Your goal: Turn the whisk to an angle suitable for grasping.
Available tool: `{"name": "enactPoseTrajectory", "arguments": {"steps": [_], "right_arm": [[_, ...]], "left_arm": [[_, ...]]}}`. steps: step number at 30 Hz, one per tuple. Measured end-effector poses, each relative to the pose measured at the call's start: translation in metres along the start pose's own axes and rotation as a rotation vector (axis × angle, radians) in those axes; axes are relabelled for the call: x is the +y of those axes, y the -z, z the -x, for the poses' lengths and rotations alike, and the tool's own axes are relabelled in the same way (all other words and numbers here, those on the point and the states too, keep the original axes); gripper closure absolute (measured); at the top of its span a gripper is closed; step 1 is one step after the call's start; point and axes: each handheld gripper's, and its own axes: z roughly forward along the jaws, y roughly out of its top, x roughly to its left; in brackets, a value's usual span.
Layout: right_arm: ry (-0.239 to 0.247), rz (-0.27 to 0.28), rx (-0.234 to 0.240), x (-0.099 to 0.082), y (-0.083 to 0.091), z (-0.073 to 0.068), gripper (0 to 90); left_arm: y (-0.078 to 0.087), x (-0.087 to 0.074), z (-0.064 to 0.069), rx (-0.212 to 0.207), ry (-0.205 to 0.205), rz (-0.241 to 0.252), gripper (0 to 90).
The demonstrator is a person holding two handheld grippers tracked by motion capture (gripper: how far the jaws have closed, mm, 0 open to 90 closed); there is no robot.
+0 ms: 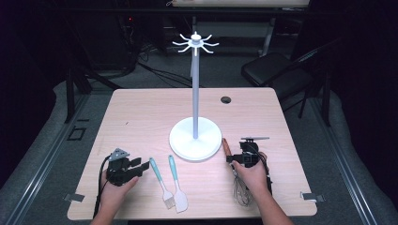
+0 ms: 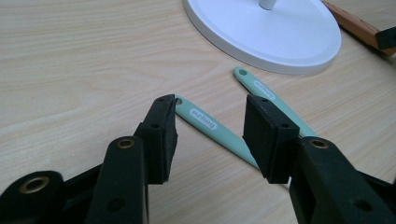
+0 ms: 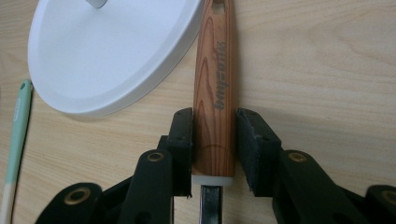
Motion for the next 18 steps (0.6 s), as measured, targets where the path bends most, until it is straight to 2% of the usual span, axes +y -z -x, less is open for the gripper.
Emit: {"name": "enactPoseTrajectory", "arguments": {"steps": [4, 6, 13, 18], "right_arm": [[0.004, 0.005, -0.014, -0.0001, 0.0024, 0.0001, 68.2], [0.005, 0.009, -0.005, 0.0002, 0.0030, 0.0013, 68.3], [0.030, -0.027, -0.028, 0.0050, 0.0000, -0.0017, 67.8], [0.015, -0.051, -0.034, 0.0085, -0.0029, -0.0030, 67.5]], "left_arm": [[0.0000, 0.0000, 0.0002, -0.001, 0.000, 0.001, 54.0], [-0.0003, 0.0000, 0.0005, -0.003, 0.000, 0.000, 54.0], [-0.0008, -0.0001, 0.0010, 0.002, 0.000, 0.003, 54.0], [-0.0010, -0.0001, 0.0003, -0.004, 0.000, -0.002, 54.0]]}}
